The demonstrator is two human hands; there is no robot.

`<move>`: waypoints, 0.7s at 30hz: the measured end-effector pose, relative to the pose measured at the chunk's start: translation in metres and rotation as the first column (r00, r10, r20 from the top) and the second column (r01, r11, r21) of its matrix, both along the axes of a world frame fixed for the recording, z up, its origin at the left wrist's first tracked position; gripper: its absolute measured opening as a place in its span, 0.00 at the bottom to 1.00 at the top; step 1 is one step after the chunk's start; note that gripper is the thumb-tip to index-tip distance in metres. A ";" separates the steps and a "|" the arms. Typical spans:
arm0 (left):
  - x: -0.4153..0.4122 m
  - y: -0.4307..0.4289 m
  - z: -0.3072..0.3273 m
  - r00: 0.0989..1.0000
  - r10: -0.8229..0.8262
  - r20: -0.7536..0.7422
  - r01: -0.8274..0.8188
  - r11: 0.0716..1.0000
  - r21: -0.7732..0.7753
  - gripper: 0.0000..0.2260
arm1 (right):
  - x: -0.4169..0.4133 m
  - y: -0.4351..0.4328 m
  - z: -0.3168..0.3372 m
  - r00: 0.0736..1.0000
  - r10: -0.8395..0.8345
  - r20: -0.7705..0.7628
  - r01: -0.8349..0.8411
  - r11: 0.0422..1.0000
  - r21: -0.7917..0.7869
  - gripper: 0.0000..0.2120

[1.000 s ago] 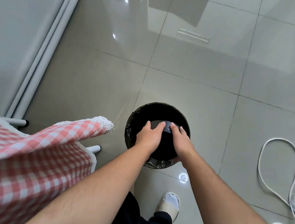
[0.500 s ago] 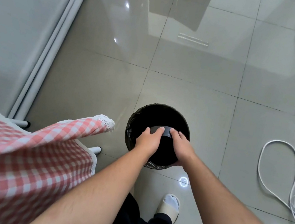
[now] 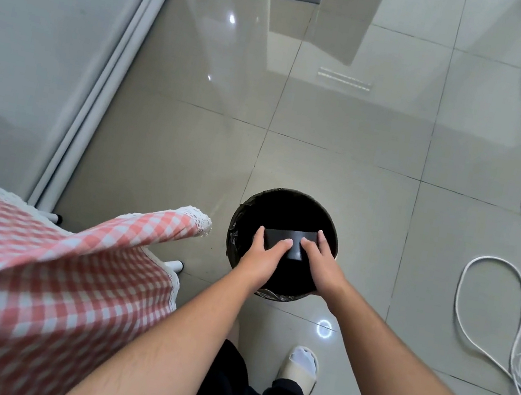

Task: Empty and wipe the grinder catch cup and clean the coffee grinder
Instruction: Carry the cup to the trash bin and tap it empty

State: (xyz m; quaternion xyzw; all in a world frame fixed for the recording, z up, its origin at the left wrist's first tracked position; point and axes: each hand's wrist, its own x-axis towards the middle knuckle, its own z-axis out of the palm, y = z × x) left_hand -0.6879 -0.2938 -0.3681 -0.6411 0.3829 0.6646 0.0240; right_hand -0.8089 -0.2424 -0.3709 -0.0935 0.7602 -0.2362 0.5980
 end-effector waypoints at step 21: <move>0.045 0.021 0.216 0.972 -0.187 -0.140 0.085 0.842 -0.533 0.54 | 0.000 0.015 0.235 0.937 0.286 -0.202 -0.348 0.821 -0.453 0.49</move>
